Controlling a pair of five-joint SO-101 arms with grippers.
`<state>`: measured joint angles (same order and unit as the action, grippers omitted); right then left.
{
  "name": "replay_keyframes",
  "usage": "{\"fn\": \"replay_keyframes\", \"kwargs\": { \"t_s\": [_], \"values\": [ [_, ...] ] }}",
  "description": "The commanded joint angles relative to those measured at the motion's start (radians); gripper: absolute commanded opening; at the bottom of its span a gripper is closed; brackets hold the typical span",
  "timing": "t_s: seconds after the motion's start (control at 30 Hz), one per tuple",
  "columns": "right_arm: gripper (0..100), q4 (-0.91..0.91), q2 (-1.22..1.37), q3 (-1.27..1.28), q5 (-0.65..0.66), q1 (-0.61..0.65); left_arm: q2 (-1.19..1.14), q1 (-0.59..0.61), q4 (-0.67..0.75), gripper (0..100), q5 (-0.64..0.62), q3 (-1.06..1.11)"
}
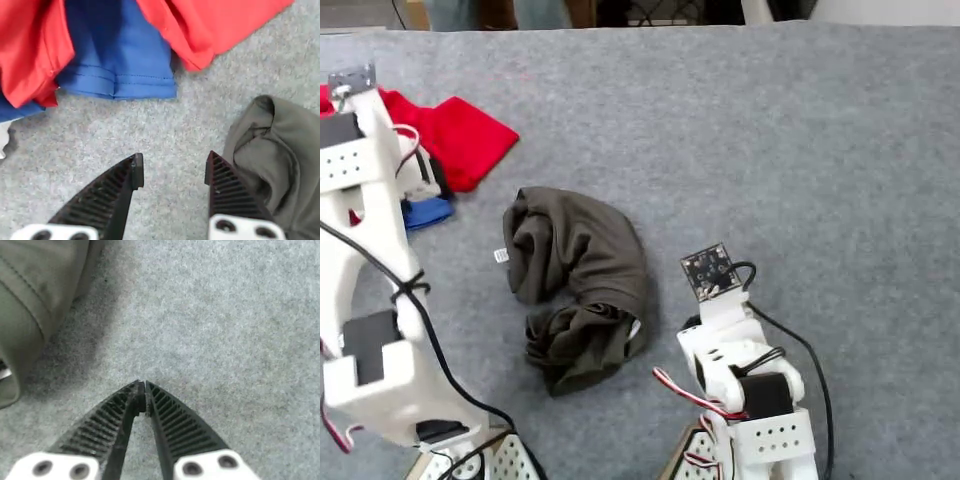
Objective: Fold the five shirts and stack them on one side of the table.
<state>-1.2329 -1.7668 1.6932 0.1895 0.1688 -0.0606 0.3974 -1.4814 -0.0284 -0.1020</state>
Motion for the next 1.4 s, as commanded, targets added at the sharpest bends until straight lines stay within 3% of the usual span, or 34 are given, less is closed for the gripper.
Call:
{"fn": "replay_keyframes", "kwargs": {
  "t_s": [0.0,0.37,1.37],
  "values": [
    [1.5,-0.002,-0.005,-0.002,-0.003,-0.006,0.121,-0.001,0.100,22,0.031,0.130],
    [1.5,-0.002,-0.005,-0.002,-0.003,-0.006,0.290,-0.008,0.209,22,0.098,0.371],
    [1.5,-0.002,-0.005,-0.002,-0.003,-0.006,0.299,-0.010,0.250,22,0.101,0.366]
  ]
}}
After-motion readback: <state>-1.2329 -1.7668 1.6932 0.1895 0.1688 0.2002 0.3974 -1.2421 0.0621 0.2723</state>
